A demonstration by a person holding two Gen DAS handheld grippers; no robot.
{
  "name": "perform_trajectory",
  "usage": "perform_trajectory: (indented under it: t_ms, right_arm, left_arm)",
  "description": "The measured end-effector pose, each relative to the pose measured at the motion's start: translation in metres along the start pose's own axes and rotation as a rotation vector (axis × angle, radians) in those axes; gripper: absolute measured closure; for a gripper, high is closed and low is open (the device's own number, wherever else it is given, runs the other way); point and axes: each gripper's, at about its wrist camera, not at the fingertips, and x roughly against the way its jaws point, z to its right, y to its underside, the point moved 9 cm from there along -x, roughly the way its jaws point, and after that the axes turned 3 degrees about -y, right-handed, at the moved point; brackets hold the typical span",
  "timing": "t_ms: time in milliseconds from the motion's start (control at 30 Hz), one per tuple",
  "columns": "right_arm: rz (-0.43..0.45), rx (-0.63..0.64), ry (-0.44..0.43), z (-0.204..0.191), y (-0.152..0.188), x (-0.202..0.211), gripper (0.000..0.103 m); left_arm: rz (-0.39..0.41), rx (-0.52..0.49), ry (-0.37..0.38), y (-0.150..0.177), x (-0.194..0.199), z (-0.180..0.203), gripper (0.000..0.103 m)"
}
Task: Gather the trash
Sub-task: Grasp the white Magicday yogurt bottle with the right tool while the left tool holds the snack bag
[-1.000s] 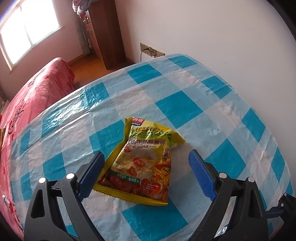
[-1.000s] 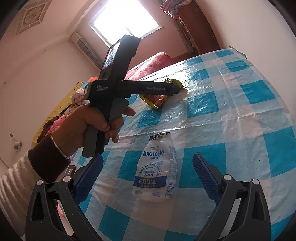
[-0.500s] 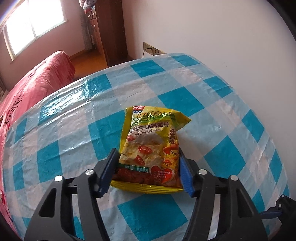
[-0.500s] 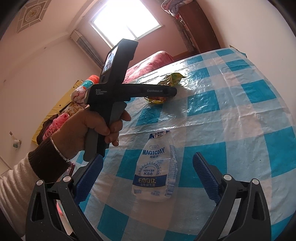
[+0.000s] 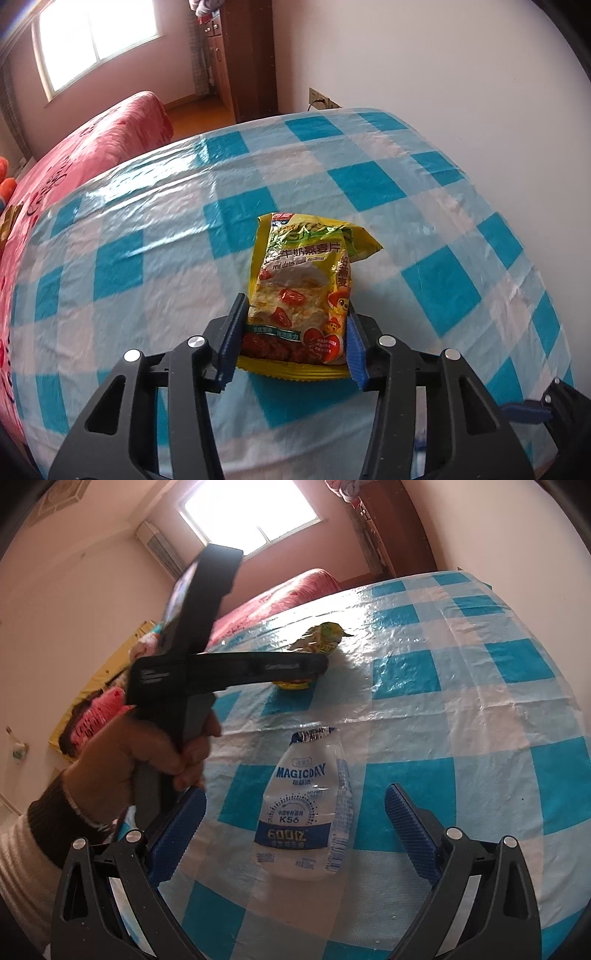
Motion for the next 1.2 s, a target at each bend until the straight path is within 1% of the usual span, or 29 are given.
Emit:
perform_trajectory:
  t_ms: [167, 367, 533, 633, 700, 767, 933, 1167, 1200]
  right_arm:
    - [-0.016, 0.041, 0.048, -0.002, 0.003, -0.006, 0.007]
    - [-0.021, 0.054, 0.067, -0.001, 0.003, -0.009, 0.007]
    - [-0.028, 0.068, 0.084, -0.002, 0.003, -0.011, 0.007]
    - [-0.038, 0.092, 0.121, -0.005, 0.004, -0.012, 0.008]
    - [-0.043, 0.108, 0.153, -0.005, 0.005, -0.013, 0.011]
    - [-0.045, 0.121, 0.185, -0.004, 0.005, -0.014, 0.017]
    - [-0.056, 0.157, 0.249, -0.004, 0.006, -0.016, 0.024]
    - [-0.069, 0.208, 0.310, -0.005, 0.007, -0.018, 0.038]
    - [-0.071, 0.217, 0.319, -0.006, 0.008, -0.019, 0.039]
  left_arm:
    - [0.010, 0.024, -0.004, 0.018, 0.015, -0.009, 0.057]
    - [0.018, 0.072, -0.012, 0.042, 0.032, -0.025, 0.058]
    - [0.016, 0.117, -0.004, 0.060, 0.045, -0.033, 0.059]
    - [0.015, 0.133, -0.002, 0.068, 0.050, -0.037, 0.059]
    - [0.014, 0.146, -0.002, 0.074, 0.054, -0.040, 0.059]
    - [0.014, 0.164, 0.000, 0.079, 0.058, -0.044, 0.059]
    - [0.017, 0.184, -0.011, 0.091, 0.066, -0.051, 0.059]
    - [0.022, 0.200, -0.041, 0.110, 0.079, -0.061, 0.060]
    - [0.022, 0.201, -0.046, 0.113, 0.082, -0.062, 0.060]
